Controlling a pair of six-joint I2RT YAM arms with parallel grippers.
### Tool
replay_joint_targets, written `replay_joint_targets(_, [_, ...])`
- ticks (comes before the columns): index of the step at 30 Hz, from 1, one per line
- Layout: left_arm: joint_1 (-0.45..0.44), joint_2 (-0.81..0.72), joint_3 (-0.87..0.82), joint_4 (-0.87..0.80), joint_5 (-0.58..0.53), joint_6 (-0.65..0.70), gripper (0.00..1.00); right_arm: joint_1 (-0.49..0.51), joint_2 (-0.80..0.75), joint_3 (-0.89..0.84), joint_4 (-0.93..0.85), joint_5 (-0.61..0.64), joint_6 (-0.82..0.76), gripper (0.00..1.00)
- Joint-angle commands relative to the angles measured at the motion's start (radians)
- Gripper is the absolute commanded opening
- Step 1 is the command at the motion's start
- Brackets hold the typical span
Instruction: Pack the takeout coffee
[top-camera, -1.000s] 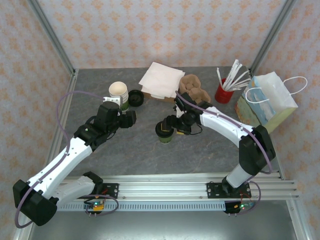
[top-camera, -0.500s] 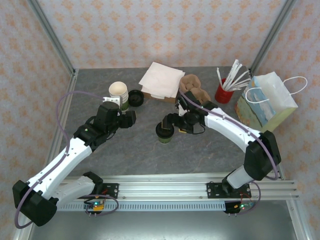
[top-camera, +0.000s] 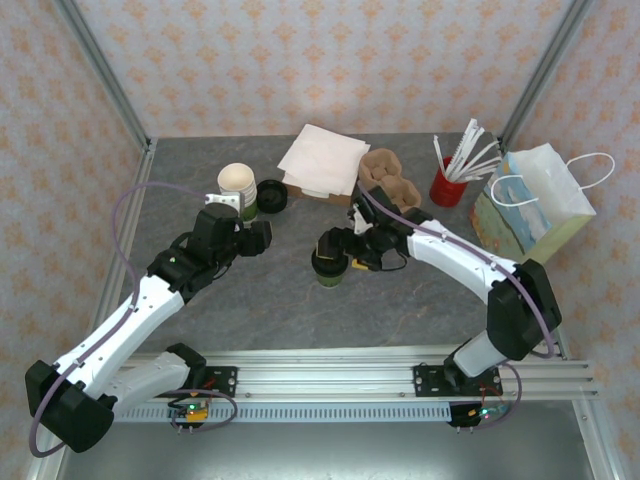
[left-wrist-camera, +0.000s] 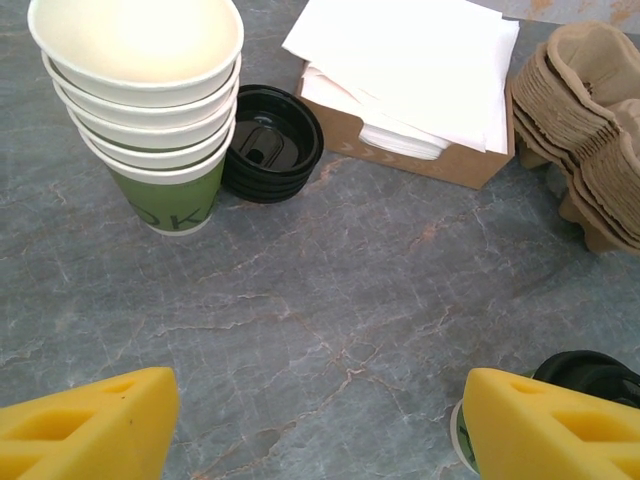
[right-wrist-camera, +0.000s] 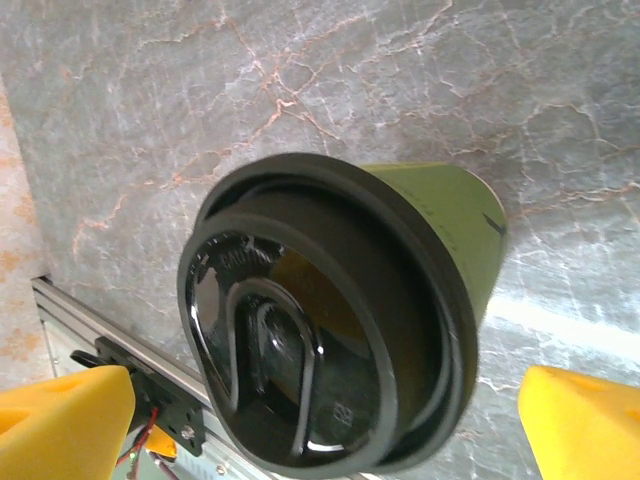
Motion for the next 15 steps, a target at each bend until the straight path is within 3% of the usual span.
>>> replay_joint_targets(1, [0.000,-0.014,0.023,-0.017,-0.034,0.005,0.76,0.013,0.024,-0.006,0.063,-0.031,0.034,0.99])
replay_joint_targets(15, [0.013,-0.034,0.022,-0.031,-0.091,0.011,0.76,0.088,0.108,0.024,0.188,-0.041,0.123,0.98])
